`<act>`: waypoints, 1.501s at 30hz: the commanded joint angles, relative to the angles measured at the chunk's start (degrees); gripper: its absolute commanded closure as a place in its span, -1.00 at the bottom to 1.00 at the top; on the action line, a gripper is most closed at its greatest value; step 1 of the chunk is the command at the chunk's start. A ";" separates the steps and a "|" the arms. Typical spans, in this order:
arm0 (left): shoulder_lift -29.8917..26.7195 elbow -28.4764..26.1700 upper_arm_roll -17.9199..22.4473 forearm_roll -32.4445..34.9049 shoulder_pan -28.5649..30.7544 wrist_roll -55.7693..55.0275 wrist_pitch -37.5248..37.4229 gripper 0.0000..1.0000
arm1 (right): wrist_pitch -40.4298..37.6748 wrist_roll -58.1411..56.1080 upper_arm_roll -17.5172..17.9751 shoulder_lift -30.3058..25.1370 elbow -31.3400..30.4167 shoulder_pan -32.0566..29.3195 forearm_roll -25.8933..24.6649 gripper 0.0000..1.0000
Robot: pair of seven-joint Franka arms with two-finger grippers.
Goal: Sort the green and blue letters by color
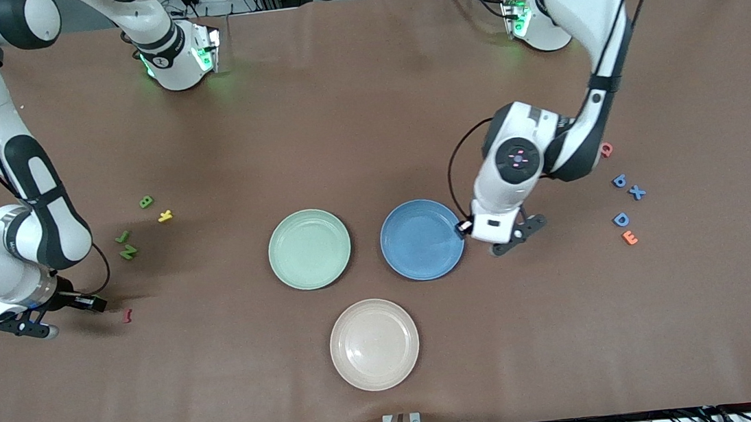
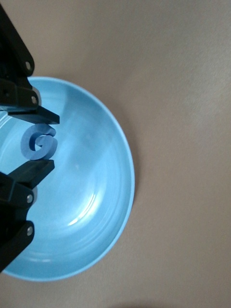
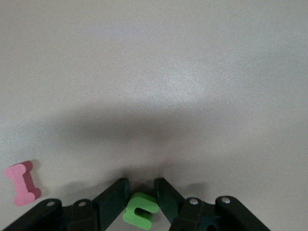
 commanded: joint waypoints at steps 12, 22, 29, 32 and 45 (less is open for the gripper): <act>5.20 6.32 0.66 -0.43 -2.48 -3.91 0.28 -0.57 | 0.63 0.59 0.38 -1.61 -3.88 -0.01 -0.32 -0.01; 4.41 6.23 0.84 0.10 -2.21 3.11 0.19 -1.00 | 0.63 0.59 0.38 -2.85 -5.55 -0.01 -0.23 -0.03; 3.35 5.71 1.19 0.10 -0.11 8.39 -0.25 -1.00 | 1.41 0.59 0.38 -2.76 -5.73 -0.01 -0.23 -0.04; 3.09 5.44 1.19 0.10 0.86 11.90 -1.21 -1.00 | 2.12 0.59 0.38 -2.58 -5.82 -0.01 -0.23 0.01; -2.88 0.27 0.93 0.02 7.36 32.12 -11.15 -1.00 | 2.38 0.59 0.46 -2.58 -5.73 0.08 -0.23 0.85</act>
